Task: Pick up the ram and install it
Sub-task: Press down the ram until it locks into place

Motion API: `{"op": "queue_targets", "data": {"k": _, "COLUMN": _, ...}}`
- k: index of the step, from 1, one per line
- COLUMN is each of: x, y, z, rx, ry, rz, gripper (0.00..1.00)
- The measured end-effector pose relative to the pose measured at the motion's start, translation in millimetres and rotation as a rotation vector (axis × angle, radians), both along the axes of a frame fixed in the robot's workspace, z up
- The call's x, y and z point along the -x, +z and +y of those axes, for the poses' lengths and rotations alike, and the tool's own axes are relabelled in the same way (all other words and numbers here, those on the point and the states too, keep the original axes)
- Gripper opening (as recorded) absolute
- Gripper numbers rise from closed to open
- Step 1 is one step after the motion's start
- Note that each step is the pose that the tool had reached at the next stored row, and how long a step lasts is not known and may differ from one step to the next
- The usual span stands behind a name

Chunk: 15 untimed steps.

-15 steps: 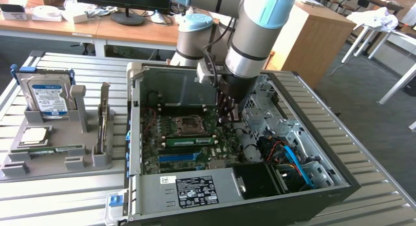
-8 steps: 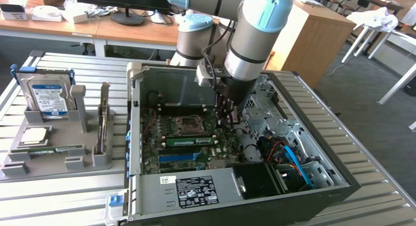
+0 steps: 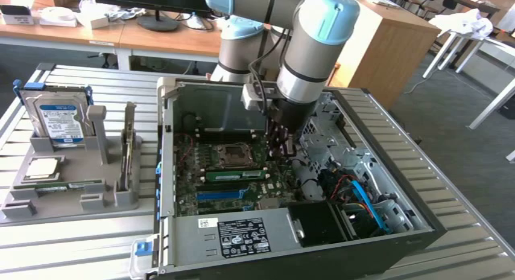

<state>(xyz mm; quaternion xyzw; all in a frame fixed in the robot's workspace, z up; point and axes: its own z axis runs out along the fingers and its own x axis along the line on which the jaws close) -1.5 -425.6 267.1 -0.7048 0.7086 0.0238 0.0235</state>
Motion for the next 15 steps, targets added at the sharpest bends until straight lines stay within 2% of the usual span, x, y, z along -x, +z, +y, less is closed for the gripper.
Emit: {"op": "queue_targets", "data": {"k": 15, "x": 0.0, "y": -12.5, "z": 0.0, "rx": 0.0, "ry": 0.0, "rz": 0.0, "gripper": 0.1}}
